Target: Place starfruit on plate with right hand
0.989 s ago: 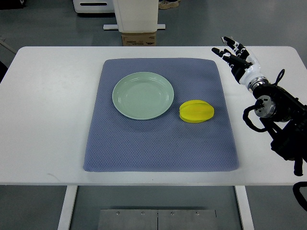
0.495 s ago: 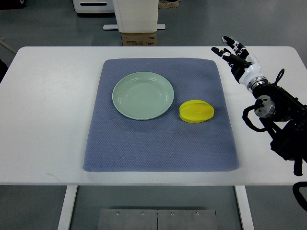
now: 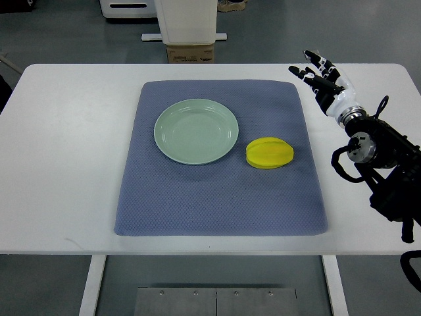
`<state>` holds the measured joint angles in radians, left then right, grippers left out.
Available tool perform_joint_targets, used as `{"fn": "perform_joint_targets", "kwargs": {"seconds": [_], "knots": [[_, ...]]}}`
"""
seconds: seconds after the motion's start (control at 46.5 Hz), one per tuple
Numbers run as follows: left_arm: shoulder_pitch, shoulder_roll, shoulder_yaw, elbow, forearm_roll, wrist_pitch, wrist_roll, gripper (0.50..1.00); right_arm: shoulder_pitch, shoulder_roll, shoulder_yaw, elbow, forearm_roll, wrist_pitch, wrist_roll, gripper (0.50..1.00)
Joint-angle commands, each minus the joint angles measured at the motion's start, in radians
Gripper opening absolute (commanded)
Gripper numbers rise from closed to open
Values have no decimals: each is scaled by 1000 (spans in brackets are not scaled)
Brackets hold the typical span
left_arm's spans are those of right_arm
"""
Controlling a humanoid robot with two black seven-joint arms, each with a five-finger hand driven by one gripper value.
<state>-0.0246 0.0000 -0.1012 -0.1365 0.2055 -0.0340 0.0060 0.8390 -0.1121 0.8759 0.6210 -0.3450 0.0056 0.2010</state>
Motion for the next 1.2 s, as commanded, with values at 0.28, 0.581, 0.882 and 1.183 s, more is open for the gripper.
{"fn": "perform_joint_targets", "kwargs": {"seconds": [0.28,0.581,0.882,1.183], "knots": [[0,0,0,0,0,0,0,1000,-1,0,0,0,0,2,0,998],[0,0,0,0,0,0,0,1000,-5,0,-8,2,0,5,0,998],[0,0,0,0,0,0,0,1000,-5,-1,-21,3,0,7,0,998],[0,0,0,0,0,0,0,1000,5,-14,-100,48,-2,14,0,998]]}}
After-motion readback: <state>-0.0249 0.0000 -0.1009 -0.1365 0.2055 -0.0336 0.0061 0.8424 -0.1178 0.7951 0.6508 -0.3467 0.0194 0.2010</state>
